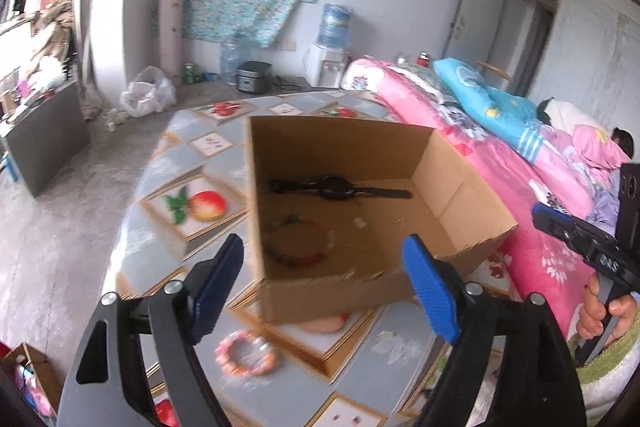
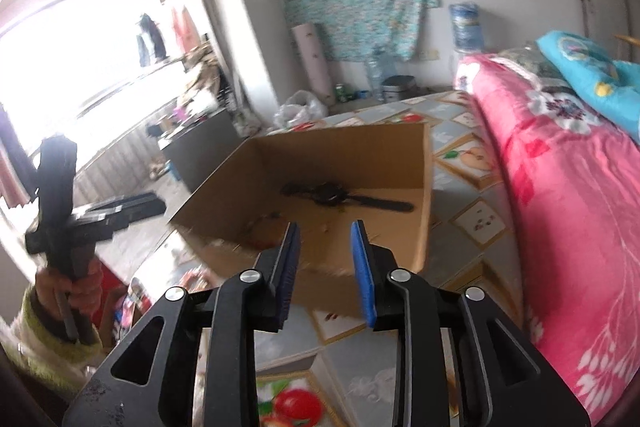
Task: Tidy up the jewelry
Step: 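Move the left tool toward the bead bracelet while the right tool approaches the silver spring charm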
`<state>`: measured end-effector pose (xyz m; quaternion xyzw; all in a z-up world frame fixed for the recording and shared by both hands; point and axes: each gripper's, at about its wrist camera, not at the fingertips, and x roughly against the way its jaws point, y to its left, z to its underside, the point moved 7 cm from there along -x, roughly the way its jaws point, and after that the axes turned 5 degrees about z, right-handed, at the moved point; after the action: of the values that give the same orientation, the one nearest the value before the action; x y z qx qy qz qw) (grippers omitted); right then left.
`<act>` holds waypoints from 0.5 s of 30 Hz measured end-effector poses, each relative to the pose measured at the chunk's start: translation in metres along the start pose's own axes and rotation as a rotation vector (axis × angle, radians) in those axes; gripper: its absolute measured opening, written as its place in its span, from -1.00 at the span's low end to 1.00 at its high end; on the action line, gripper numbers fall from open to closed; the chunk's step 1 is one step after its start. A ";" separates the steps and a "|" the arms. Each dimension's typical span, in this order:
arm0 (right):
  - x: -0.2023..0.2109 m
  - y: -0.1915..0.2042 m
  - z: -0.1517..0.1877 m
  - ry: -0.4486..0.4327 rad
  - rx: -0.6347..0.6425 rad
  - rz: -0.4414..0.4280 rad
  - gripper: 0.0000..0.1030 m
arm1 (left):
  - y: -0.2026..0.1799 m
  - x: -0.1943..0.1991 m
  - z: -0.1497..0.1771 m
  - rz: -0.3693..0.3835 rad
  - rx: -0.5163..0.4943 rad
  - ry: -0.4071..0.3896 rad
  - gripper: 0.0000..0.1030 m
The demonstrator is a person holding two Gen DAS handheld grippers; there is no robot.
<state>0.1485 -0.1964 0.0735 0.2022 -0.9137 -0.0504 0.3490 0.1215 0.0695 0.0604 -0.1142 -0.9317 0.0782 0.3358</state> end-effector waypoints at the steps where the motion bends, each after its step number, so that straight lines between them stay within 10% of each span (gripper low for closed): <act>1: 0.000 0.007 0.006 0.008 0.018 -0.015 -0.43 | 0.005 0.004 0.005 -0.014 0.005 0.005 0.61; 15: -0.060 0.054 0.086 0.279 0.149 0.082 -0.26 | 0.026 -0.046 0.099 -0.221 0.026 0.320 0.67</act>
<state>0.1145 -0.1270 -0.0157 0.1950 -0.8651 0.0604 0.4582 0.0964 0.0756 -0.0485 -0.0177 -0.8723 0.0339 0.4875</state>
